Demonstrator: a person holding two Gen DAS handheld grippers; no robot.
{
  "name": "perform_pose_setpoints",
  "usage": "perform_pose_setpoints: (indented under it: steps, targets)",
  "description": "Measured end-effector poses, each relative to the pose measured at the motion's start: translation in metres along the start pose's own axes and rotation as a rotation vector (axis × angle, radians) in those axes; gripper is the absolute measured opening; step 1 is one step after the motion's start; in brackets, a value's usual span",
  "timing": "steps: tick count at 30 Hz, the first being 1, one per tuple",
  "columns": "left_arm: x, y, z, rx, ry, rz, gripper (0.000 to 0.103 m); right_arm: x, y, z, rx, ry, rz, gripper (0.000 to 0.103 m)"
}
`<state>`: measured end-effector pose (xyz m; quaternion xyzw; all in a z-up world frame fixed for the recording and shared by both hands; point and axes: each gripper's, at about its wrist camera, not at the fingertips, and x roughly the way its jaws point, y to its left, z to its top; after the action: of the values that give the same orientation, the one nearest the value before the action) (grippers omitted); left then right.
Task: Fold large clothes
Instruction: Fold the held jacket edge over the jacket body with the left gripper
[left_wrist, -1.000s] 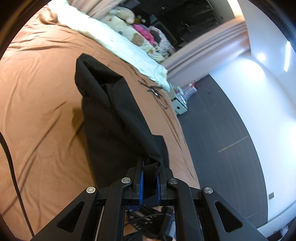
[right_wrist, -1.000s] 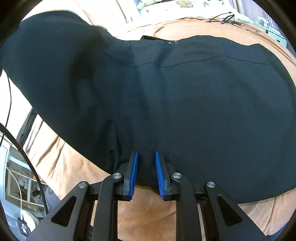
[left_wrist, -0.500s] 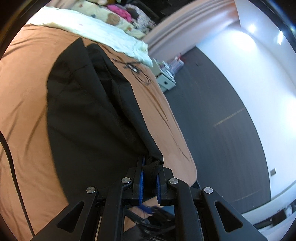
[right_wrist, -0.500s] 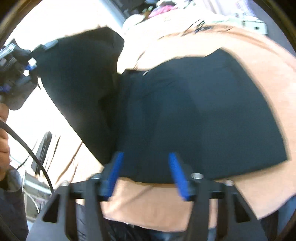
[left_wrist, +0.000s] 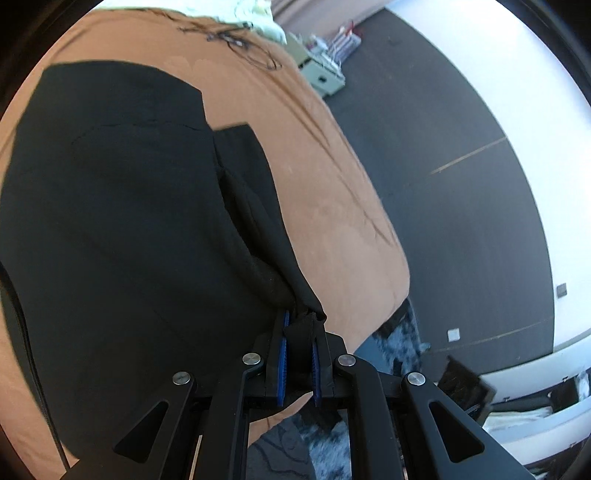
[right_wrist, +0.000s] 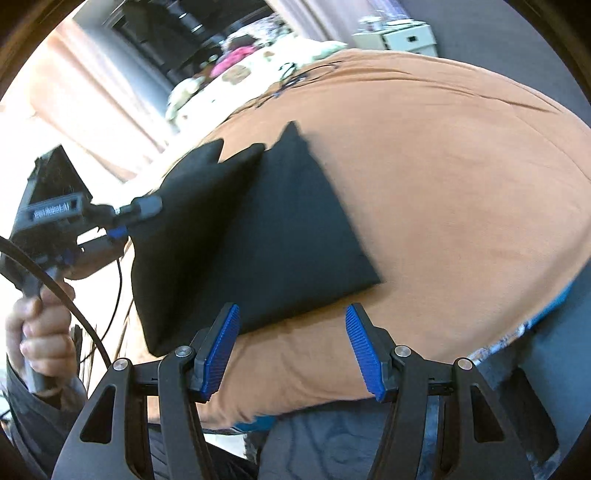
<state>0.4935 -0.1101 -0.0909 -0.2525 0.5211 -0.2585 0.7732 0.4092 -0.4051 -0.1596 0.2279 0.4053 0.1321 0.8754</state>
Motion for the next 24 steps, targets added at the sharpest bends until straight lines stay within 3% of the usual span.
perform_pose_setpoints:
  steps: [18,21,23,24]
  targets:
    - [0.078,-0.042,0.007,0.074,0.143,0.010,0.011,-0.047,-0.006,-0.026,0.090,-0.034,-0.003,0.058]
    - [0.077,-0.043,0.008,0.074,0.149,-0.024,0.034,-0.044,-0.001,-0.022,0.077,-0.026,0.044,0.059]
    - [0.070,-0.046,0.009,0.060,0.150,-0.099,0.070,-0.041,0.004,-0.019,0.071,-0.026,0.084,0.074]
    - [0.061,-0.047,0.011,0.064,0.132,-0.115,0.077,-0.039,0.009,-0.017,0.065,-0.025,0.107,0.075]
